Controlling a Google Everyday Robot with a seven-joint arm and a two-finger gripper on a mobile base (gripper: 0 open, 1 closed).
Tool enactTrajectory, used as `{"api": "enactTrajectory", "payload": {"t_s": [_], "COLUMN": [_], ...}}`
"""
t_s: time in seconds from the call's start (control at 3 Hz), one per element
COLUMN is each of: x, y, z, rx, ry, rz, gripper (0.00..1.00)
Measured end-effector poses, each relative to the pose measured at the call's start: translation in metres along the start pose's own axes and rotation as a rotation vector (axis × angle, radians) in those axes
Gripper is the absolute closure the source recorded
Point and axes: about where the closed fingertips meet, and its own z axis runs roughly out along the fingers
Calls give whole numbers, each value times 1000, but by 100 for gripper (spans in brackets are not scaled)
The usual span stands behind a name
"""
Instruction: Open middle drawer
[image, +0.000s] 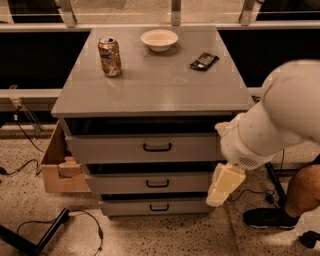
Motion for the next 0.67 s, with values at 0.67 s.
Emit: {"api": "enactTrajectory", "payload": {"t_s": [0.67], "x": [-23], "y": [40], "z": [145], "rx": [-5], "ry": [45], "rz": [-109], "gripper": [0]}}
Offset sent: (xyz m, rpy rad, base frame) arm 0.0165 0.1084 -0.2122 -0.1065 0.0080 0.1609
